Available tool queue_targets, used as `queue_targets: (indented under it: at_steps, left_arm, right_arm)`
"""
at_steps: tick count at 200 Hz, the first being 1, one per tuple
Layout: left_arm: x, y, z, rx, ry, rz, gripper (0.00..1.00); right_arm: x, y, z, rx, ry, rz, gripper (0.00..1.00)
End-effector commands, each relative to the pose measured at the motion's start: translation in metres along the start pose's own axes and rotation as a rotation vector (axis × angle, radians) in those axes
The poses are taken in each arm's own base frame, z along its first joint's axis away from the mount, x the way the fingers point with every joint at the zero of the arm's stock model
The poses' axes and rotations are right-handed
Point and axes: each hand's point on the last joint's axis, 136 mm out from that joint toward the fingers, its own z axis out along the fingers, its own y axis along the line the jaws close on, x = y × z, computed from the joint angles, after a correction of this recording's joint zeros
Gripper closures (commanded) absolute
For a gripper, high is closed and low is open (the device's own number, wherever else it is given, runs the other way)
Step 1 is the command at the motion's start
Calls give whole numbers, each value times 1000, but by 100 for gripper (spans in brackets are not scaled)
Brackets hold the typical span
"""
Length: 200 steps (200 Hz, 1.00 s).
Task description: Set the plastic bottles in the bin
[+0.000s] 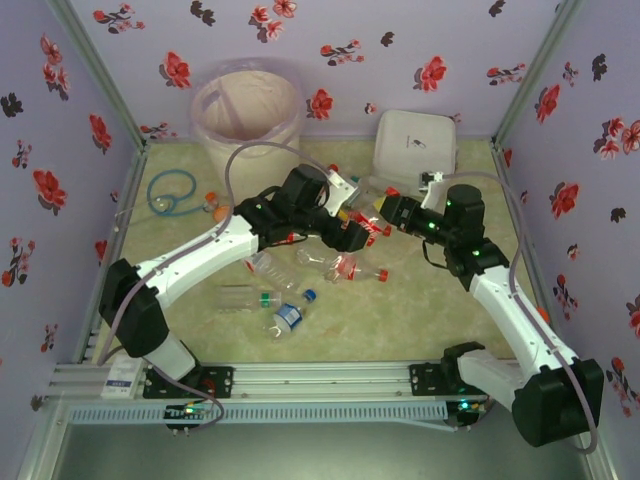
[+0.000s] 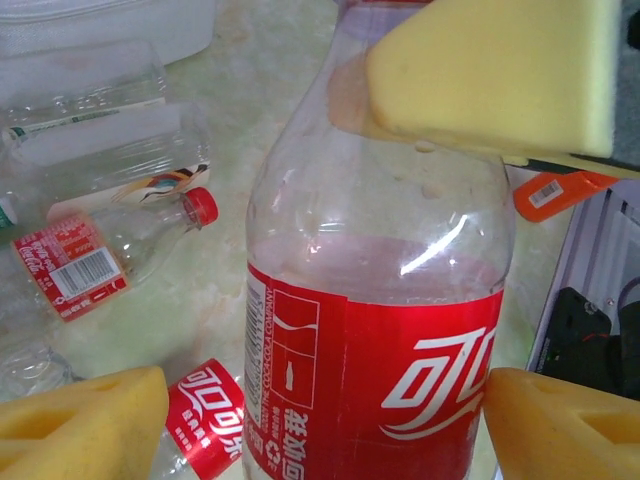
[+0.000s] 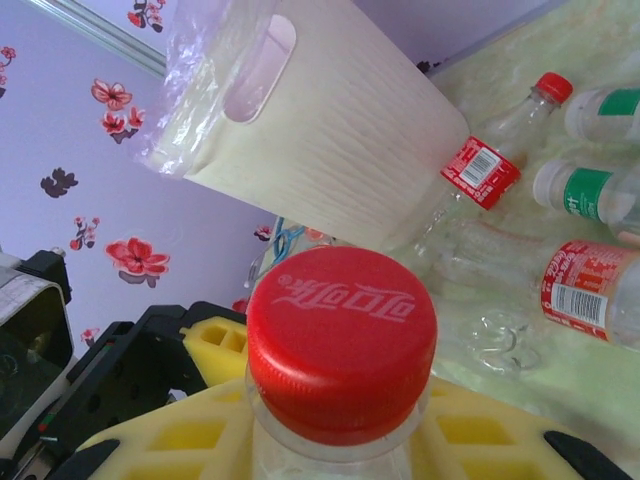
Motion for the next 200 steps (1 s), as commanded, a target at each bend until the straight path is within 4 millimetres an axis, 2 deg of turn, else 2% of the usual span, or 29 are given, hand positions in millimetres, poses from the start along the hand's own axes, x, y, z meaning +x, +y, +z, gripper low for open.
queue_targets:
  at_steps: [1,25,41,56,69,85,98,105,112,122,138,154,184,191,200]
  left_arm:
    - [-7,-8,5,36,-9,2,20]
    - [-8,-13,7,72,-25,-4,15]
    - [-9,-14,8,78,-27,5,30]
    - [-10,-12,6,65,-18,16,39]
    - [-12,-11,5,59,-23,20,44]
    - [-15,-10,3,50,-29,22,46]
    - [-17,-8,3,35,-34,22,49]
    - [-18,-5,1,22,-39,19,50]
    - [-20,-2,0,12,-43,18,52]
    - [-23,2,-4,-4,-53,14,54]
    - [-31,9,-14,-35,-69,22,57]
    - [-43,15,-32,-74,-85,51,61]
    - [-74,26,-78,-147,-159,100,69]
    - [-82,30,-89,-165,-180,104,75]
    - [-93,36,-105,-196,-212,111,89]
  right_arm:
    - [-15,29,-3,-96,-41,-41,100]
    - [-16,31,-3,-112,-43,-36,100]
    - [-15,29,-2,-110,-45,-32,100]
    - [-15,27,-2,-98,-44,-36,100]
    - [-13,25,-2,-88,-39,-42,100]
    - [-13,22,-2,-74,-37,-46,100]
    - [-12,21,-2,-65,-37,-47,87]
    - [-13,20,-3,-57,-40,-47,73]
    - [-13,20,-4,-51,-42,-52,53]
    - [-13,19,-6,-33,-43,-66,33]
    - [-13,11,-14,45,-47,-92,12]
    - [-17,0,-29,153,-79,-132,1]
    - [-19,-16,-54,291,-142,-168,0]
    - [-17,-22,-56,317,-148,-163,0]
    - [-14,-29,-59,344,-150,-158,1]
